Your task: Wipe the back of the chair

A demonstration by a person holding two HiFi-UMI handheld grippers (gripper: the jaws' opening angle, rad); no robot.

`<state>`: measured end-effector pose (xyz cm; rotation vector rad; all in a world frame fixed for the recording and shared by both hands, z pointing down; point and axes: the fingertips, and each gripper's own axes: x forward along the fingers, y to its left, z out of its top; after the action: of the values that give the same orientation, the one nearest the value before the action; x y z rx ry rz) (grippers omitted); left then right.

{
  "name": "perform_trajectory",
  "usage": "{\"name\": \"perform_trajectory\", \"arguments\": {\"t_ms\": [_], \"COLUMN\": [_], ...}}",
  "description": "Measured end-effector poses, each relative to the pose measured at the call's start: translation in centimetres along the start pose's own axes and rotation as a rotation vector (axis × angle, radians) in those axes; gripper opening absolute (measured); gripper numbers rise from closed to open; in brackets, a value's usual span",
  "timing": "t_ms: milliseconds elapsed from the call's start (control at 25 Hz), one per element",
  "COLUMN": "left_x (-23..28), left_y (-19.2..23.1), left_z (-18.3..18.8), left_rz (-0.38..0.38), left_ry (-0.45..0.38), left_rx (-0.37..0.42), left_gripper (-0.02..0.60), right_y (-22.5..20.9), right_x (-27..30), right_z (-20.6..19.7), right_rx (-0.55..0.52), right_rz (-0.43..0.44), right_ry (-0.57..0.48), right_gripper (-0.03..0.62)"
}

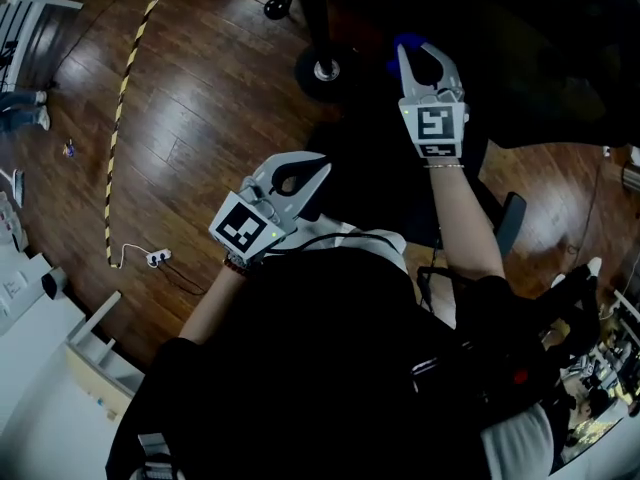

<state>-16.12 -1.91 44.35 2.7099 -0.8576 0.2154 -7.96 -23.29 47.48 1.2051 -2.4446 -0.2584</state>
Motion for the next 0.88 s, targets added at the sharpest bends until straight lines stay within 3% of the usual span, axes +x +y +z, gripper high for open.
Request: {"name": "perform_trajectory", "arguments": {"t_ms": [280,400,520,680,880], "left_x": [-0.8,-0.4,0.2,1.8,7.2], "left_y": [-0.8,-1.7,-3.4,-5.8,-10.3], "left_z": [1.5,1.9,1.6,1.6,0.8], "left_rz": [0.025,0.018,0.002,-0.042,-0.174], "left_ry": [-0.017,-0.008,-0.007,0.002,0.019], "left_rx": [0.005,0.032,0.034,0.013,-0.022], "left_gripper": [0.005,0.005,0.005,0.005,0.005], "right_y": [3.2,3.0,2.7,0.8,-4.5], "right_x": [2.8,2.4,-0.6,-6.7,-16.3], "right_z": [1.5,1.9,2.8,4.2,-0.7], "right_rx": [0.003,0.052,0.121,0.120,0.140], "right_rz": [0.061,0.054,0.068,0.066,-0.043], "right_ry": [-0.004,-0.018,-0.080,-0.160,-0.066], "right_gripper": [0.034,0.034,0.034,0.034,0.034]}}
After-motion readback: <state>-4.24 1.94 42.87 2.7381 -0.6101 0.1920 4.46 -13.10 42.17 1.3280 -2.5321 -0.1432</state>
